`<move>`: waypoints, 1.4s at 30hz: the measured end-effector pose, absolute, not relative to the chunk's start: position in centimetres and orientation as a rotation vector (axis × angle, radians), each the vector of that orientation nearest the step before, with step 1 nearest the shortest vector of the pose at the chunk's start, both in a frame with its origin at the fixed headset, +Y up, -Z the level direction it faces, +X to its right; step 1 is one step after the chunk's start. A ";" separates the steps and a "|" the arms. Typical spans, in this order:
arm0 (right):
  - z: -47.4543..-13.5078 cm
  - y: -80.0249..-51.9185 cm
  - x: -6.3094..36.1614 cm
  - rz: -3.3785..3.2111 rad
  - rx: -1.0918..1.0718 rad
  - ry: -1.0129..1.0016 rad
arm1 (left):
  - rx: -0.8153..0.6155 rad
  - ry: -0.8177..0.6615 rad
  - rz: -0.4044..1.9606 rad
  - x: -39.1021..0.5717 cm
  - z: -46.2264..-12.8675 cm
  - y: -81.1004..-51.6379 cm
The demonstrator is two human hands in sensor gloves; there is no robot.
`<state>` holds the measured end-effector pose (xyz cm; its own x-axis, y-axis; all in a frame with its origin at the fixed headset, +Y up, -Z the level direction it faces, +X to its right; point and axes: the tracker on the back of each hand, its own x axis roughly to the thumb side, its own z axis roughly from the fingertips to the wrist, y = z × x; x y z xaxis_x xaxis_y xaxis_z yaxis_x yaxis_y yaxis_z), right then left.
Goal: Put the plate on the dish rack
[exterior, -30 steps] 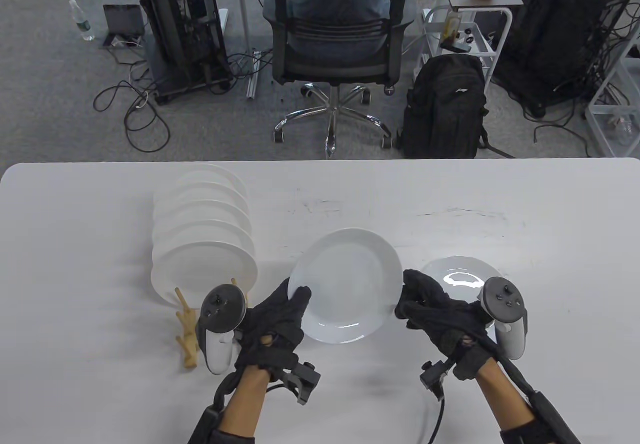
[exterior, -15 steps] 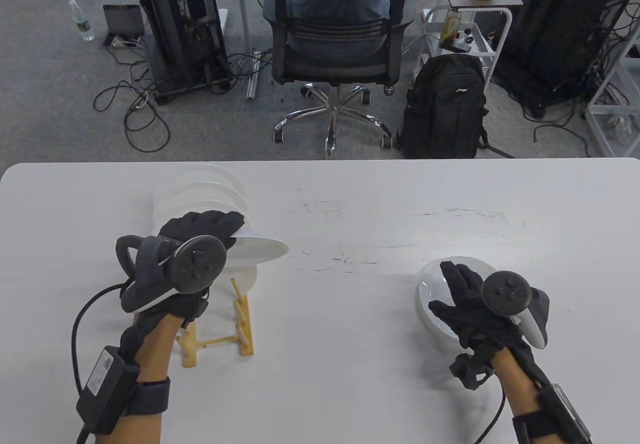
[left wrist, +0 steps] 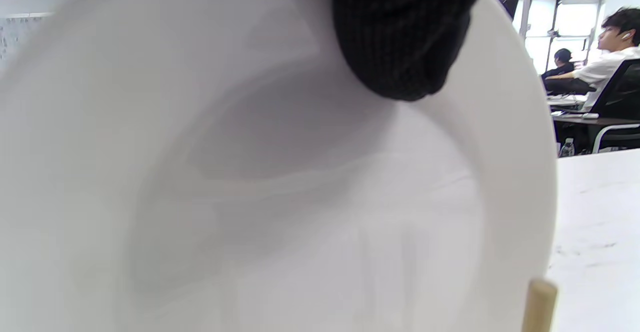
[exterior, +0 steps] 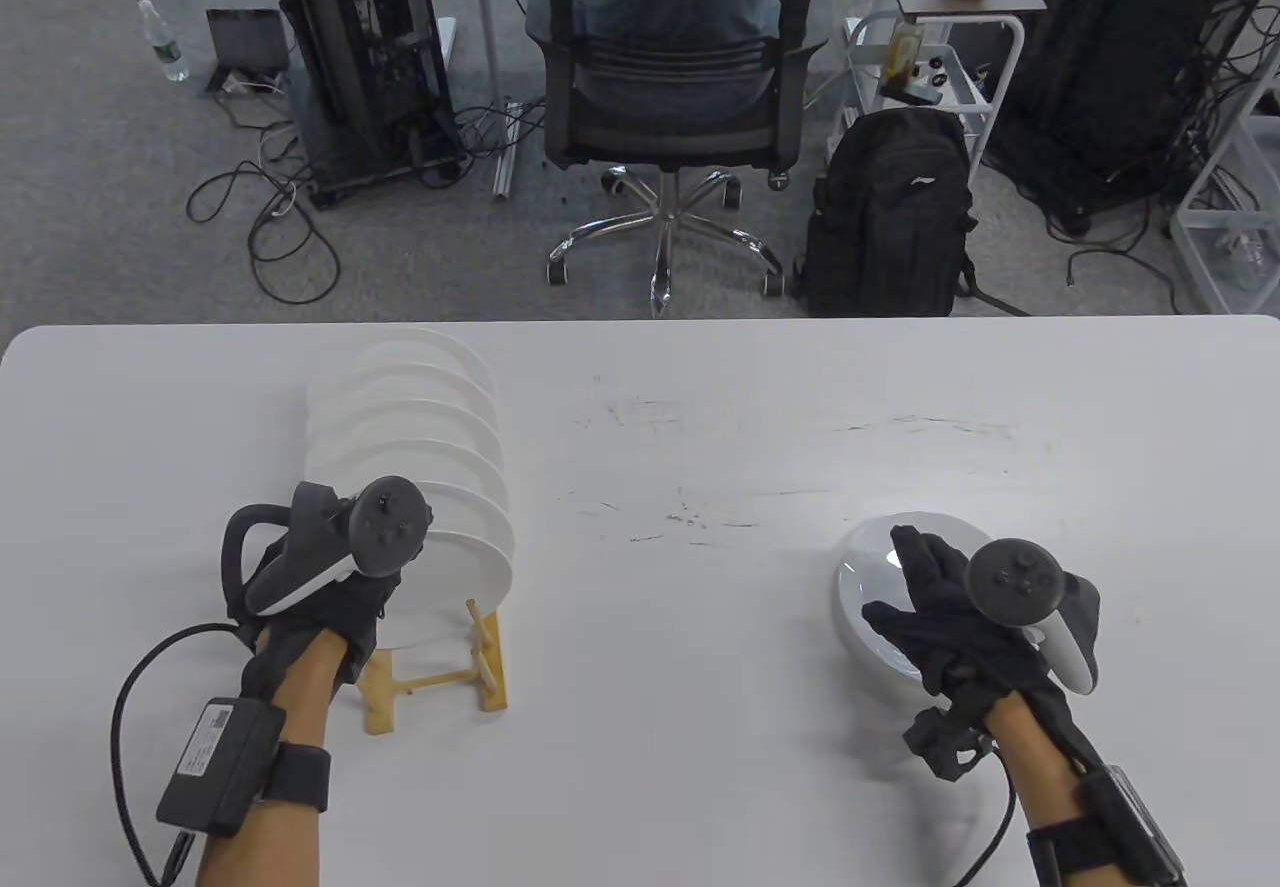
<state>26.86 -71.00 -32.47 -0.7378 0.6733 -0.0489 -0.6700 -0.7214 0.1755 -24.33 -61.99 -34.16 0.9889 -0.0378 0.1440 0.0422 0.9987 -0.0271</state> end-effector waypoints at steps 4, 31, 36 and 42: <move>-32.5 -71.0 26.8 2.391 0.020 0.242 | -0.053 -0.109 -0.023 -24.6 -34.9 -62.6; -32.7 -71.4 27.3 2.431 -0.062 0.321 | 0.040 -0.315 0.393 -10.8 -29.6 -67.3; -33.3 -72.1 28.3 2.552 -0.222 0.365 | 0.027 -0.304 0.406 -11.3 -29.6 -68.5; -33.8 -73.9 30.8 2.757 -0.650 0.425 | 0.009 -0.313 0.422 -11.3 -29.6 -68.8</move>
